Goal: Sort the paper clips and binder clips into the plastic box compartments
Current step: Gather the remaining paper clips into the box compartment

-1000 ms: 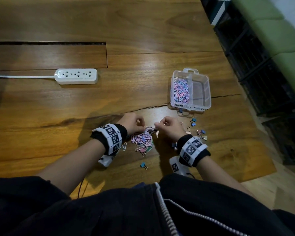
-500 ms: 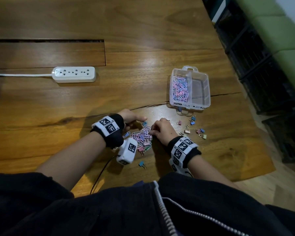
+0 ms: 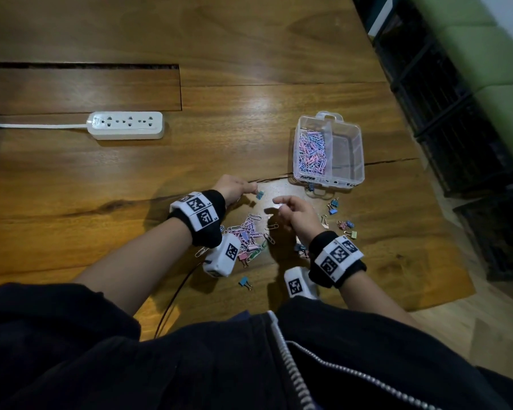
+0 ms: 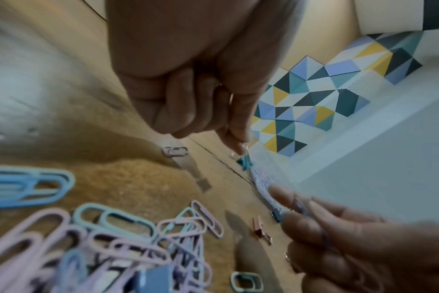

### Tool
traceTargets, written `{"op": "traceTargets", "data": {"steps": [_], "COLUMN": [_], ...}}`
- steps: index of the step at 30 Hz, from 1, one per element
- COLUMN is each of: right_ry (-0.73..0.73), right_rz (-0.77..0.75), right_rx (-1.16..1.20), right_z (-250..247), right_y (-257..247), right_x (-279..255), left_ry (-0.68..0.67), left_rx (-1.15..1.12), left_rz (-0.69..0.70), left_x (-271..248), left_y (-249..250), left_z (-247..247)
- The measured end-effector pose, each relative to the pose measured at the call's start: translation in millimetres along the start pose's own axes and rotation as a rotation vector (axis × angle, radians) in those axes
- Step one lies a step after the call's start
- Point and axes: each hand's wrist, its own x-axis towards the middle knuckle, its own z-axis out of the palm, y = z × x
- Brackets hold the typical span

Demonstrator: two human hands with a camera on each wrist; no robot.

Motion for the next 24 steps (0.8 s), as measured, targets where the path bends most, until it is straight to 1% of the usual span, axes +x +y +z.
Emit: {"op": "traceTargets", "data": {"steps": [2,3,5,6,7,8,9,11,13,15,16,18,22,24], "right_ry": [-0.039,-0.057,-0.084,-0.084,-0.07,-0.044,-0.027,-0.04,-0.079,-0.062,-0.061,-0.06,-0.049,-0.061], "right_rz": [0.079,0.112,0.156,0.162,0.16,0.15,0.131,0.062,-0.005,-0.078,-0.108,-0.149,-0.245,-0.262], "right_rx": [0.175,0.259,0.387,0.4,0.357,0.261,0.119,-0.194,-0.45,-0.698,-0.768,-0.816,-0.908,-0.94], "right_z": [-6,-8,-14,-16,-17,-18,-17,-12,-7,-4,-3,-2,4,5], "right_y": [-1,-2,-2,0,2,5,6,10,12,16,16,18,21,20], "right_x": [2,1,-1,-1,-2,-1,-2,-6,-8,-8,-7,-5,-2,-2], "left_ry": [0.019,0.047,0.13,0.161,0.175,0.175,0.16,0.128,0.09,0.006,-0.045,-0.111,-0.104,-0.107], "left_rx": [0.04,0.115,0.395,0.567,0.72,0.834,0.902,0.942,0.95,0.962,0.955,0.927,0.995,0.971], "left_rz": [0.069,0.105,0.18,0.192,0.196,0.202,0.213,0.255,0.287,0.299,0.304,0.302,0.32,0.328], "left_x": [2,3,7,8,10,11,13,12,11,9,8,5,4,2], "left_y": [1,-1,-6,-9,-13,-16,-19,-24,-29,-33,-34,-36,-37,-39], "left_z": [4,4,0,-4,-7,-10,-12,-11,-8,-2,1,6,16,21]}}
